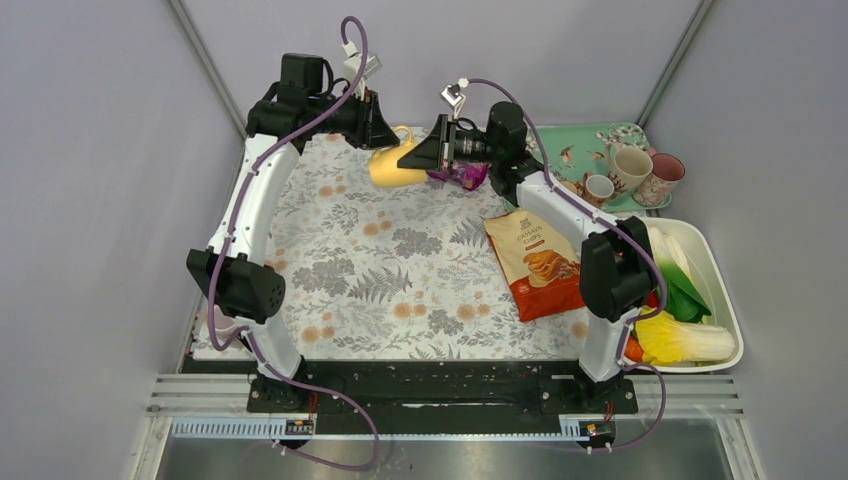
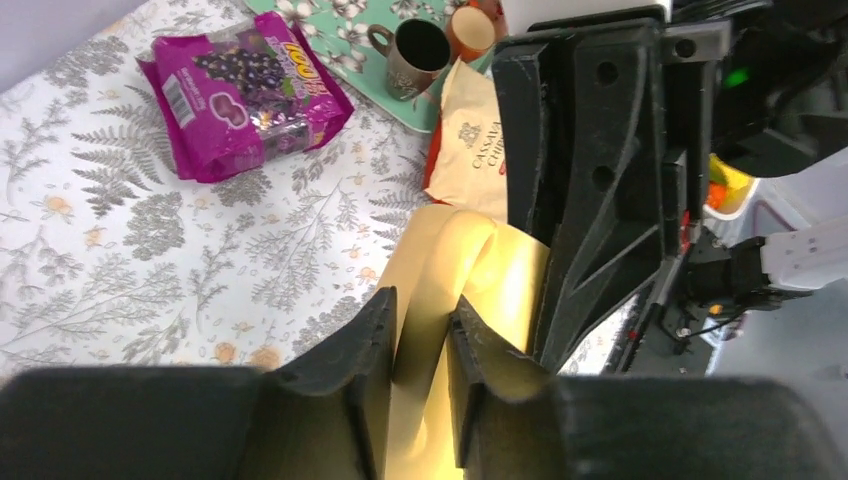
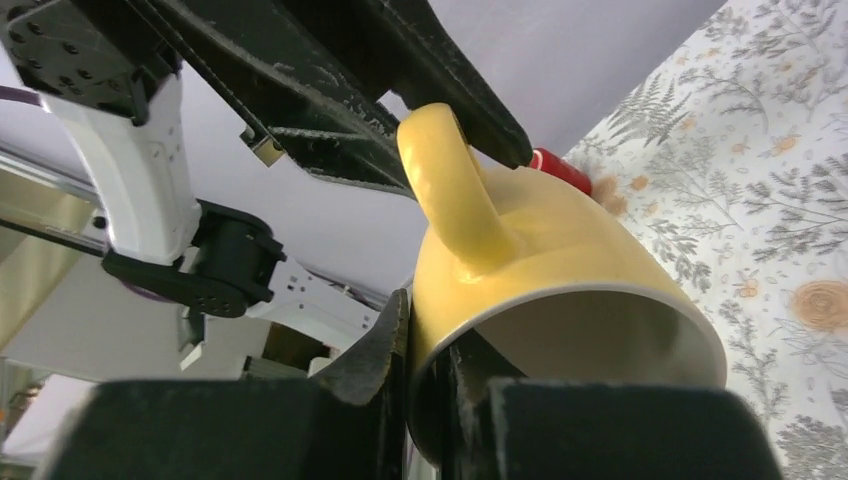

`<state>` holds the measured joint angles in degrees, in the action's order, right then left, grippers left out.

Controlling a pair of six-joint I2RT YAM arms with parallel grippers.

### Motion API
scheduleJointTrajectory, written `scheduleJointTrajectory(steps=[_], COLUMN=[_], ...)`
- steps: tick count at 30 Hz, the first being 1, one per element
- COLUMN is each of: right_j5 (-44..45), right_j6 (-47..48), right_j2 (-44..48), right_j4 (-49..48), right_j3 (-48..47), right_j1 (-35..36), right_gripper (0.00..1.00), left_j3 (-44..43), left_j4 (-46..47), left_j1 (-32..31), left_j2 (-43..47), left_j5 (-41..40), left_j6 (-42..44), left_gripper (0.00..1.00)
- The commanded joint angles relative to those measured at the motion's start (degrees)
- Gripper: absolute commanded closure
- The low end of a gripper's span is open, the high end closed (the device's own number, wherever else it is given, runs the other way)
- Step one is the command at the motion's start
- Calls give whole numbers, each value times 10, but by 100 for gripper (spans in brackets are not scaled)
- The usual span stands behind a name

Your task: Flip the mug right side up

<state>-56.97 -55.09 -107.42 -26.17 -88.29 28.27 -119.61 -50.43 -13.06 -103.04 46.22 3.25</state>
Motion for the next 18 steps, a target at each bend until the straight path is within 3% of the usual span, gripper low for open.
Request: scheduleJointTrajectory(steps=[1, 2, 3, 5, 9, 13, 18], right_j5=[3, 42, 103, 187, 352, 540, 682], right_j6=[144, 211, 270, 345, 436, 565, 684], right_j2=[24, 30, 34, 36, 12, -56, -207], right_j4=[110, 203, 294, 411, 545, 663, 825], right_j3=[-57, -75, -98, -138, -232, -360, -582], right_j1=[-3, -15, -29, -61, -129, -152, -158], right_gripper=[100, 100, 100, 100, 100, 100, 100], left_j3=[-30, -29, -28, -26, -11, 50, 161], left_j4=[18, 9, 1, -11, -23, -33, -37], left_j1=[-10, -9, -9, -6, -2, -3, -3], left_j2=[8, 11, 14, 19, 30, 45, 74], left_j5=[-75, -114, -151, -226, -326, -353, -412], left_j6=[-1, 14, 28, 59, 110, 137, 198], left_gripper=[47, 15, 3, 1, 1, 1, 1])
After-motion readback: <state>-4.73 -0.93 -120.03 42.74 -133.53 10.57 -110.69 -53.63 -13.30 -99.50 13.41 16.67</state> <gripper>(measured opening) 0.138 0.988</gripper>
